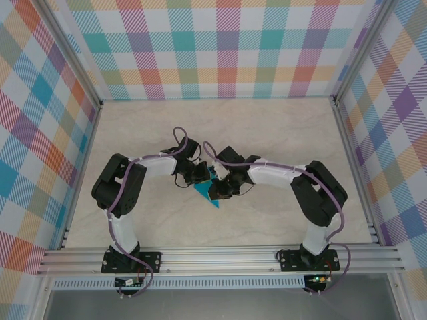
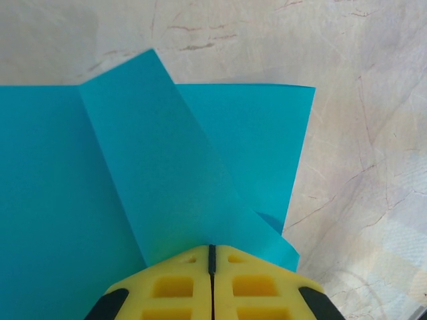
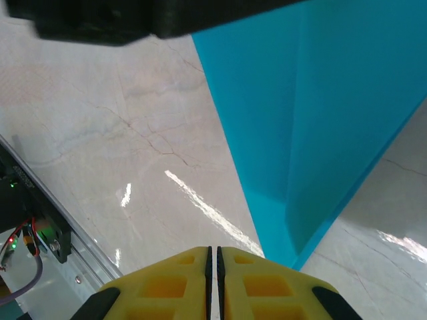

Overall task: Fold a paper plane with a square sheet of paper (fold left side to right side)
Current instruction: Fourth fold the wing at the center of the table.

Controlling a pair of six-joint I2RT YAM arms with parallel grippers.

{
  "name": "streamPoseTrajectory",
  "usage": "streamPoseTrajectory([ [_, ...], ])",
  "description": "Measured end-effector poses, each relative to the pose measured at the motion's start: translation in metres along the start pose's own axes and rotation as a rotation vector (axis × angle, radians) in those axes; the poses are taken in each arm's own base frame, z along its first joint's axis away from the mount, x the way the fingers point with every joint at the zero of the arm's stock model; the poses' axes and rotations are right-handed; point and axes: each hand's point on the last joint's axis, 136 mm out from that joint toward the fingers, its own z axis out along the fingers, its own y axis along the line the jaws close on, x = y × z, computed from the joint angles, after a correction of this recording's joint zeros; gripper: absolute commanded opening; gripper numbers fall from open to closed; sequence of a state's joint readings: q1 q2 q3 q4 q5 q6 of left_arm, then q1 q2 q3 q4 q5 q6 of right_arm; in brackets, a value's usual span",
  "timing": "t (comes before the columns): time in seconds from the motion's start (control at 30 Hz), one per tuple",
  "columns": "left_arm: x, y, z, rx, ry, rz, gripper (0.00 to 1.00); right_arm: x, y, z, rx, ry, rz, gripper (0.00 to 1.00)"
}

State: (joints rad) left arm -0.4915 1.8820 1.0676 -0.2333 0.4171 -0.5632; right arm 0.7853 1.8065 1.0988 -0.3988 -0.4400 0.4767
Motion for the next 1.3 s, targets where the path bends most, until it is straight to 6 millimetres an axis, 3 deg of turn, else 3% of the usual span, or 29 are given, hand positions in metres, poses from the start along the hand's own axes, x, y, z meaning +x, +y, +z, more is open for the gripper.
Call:
streamPoseTrajectory([
  [0.27,0.0,0.0,0.0,0.0,0.001,0.002,0.06,0.009,-0.019,0.015,-0.003,0.04,0.061,0.13],
  [1.3,0.001,0.0,0.0,-0.007,-0.001,0.003,0.05,0.021,-0.03,0.023,-0.04,0.028,0.049,0.13],
])
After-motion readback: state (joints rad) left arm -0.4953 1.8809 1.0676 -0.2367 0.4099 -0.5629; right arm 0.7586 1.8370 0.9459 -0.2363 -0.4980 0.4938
